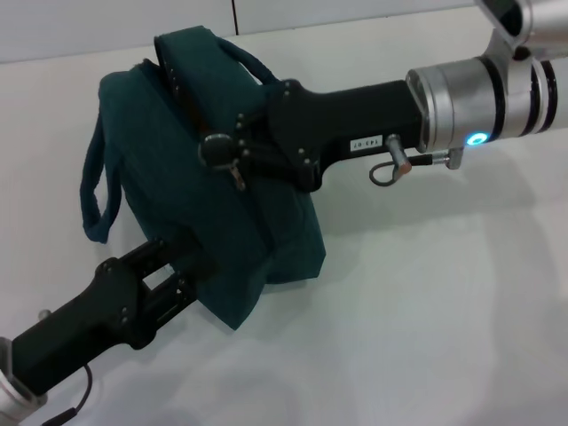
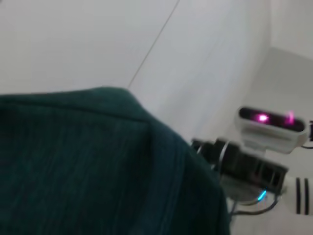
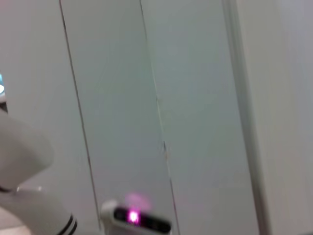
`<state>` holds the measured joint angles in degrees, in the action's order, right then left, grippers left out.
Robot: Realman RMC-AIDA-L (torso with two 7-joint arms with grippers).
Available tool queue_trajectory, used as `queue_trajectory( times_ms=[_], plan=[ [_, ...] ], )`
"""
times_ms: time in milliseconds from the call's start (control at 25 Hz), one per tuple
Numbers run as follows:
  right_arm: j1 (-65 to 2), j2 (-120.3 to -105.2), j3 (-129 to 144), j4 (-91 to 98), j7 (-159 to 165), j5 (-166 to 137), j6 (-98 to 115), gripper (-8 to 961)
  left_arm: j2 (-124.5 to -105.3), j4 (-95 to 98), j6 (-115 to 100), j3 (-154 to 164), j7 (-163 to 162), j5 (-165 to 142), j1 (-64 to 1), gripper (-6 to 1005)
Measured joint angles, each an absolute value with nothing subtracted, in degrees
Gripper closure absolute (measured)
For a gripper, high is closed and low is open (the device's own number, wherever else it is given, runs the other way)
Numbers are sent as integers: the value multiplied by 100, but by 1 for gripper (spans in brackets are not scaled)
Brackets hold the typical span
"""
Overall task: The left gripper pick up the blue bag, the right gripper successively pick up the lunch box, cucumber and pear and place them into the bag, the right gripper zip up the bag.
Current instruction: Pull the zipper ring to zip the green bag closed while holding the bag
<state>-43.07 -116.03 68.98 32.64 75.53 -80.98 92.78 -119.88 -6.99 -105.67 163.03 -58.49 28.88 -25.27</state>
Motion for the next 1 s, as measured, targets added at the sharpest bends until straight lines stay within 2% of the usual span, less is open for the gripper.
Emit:
queue_trajectory(
  times_ms=[1000],
  plan=[
    [-4382,-11615,6948,2906,7007,-6914,8806,943,-11988,111,-8984,16303,-5573,2739,-2781,486]
  ],
)
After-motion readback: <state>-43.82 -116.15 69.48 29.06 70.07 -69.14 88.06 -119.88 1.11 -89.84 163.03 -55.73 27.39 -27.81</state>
